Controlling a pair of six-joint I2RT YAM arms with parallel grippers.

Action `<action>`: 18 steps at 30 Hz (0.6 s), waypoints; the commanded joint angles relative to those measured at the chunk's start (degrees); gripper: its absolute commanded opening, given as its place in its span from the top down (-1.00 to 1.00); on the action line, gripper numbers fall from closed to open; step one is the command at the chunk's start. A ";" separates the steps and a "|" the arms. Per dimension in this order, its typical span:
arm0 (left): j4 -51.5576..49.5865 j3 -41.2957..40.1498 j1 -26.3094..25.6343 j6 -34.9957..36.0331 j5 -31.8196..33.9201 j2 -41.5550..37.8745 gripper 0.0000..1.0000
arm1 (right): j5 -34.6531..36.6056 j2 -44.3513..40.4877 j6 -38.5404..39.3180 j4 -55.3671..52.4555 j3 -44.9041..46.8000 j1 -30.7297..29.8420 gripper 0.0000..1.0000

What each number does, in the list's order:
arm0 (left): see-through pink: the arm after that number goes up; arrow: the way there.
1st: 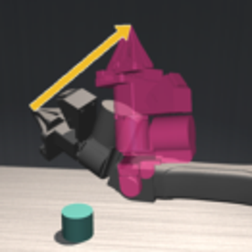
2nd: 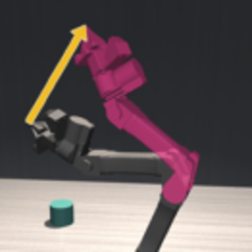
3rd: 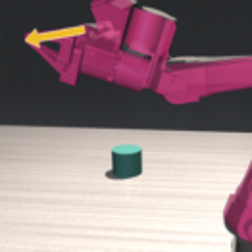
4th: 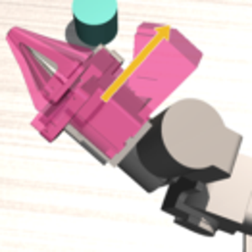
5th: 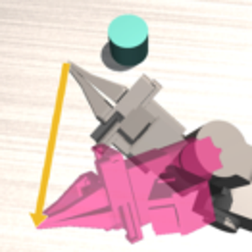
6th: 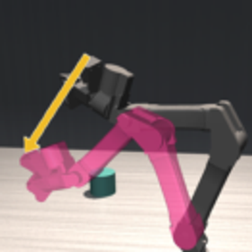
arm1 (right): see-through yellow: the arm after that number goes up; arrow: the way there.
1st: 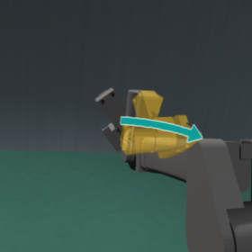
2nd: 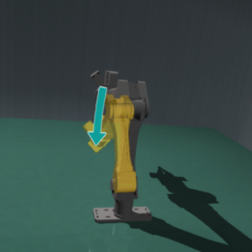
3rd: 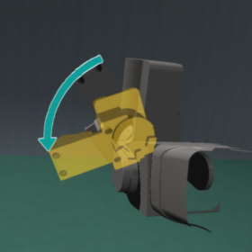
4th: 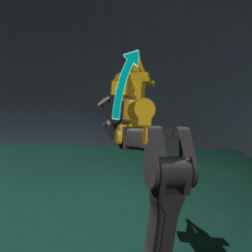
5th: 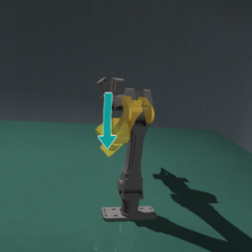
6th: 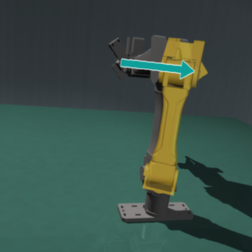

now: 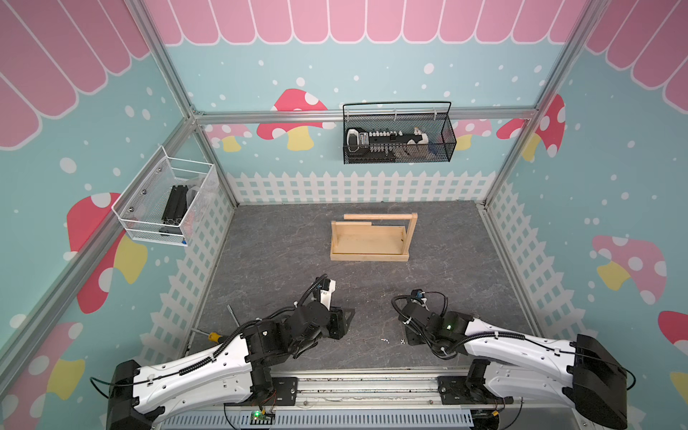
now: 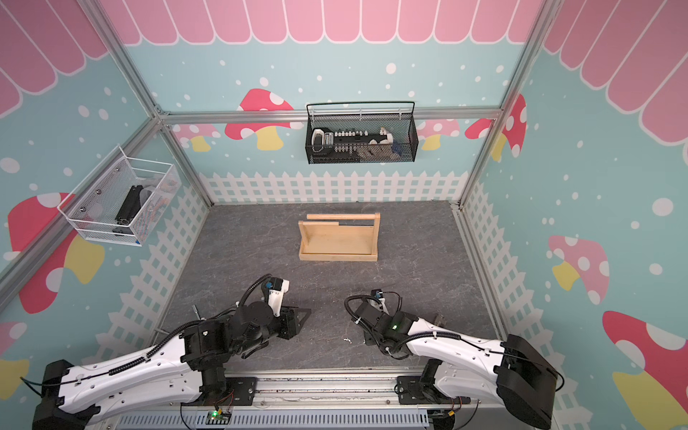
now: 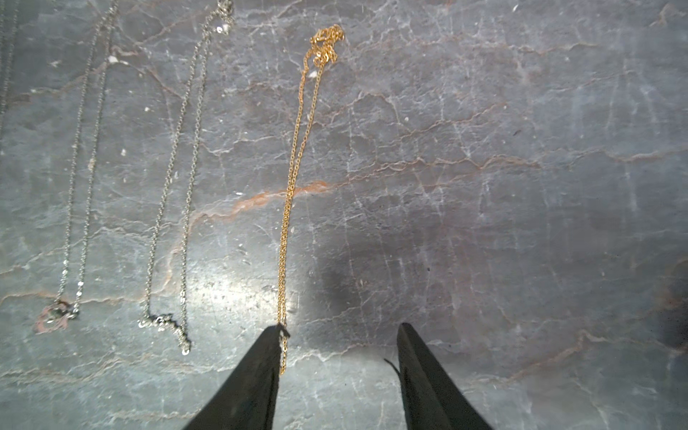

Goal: Take the necklace off the jewelry display stand
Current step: Adjust the necklace at the center of the board.

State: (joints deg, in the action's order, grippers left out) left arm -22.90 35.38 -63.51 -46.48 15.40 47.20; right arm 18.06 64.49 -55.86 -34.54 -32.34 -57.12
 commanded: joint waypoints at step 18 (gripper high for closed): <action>-1.93 -2.24 0.10 -1.33 0.95 -1.58 0.01 | -2.68 10.47 -2.80 3.37 -2.77 -0.52 0.09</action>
State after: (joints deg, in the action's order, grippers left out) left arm -24.36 33.47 -63.51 -47.37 15.42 45.32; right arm 16.49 73.65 -58.52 -32.12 -34.09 -57.12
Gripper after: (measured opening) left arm 0.494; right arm 0.454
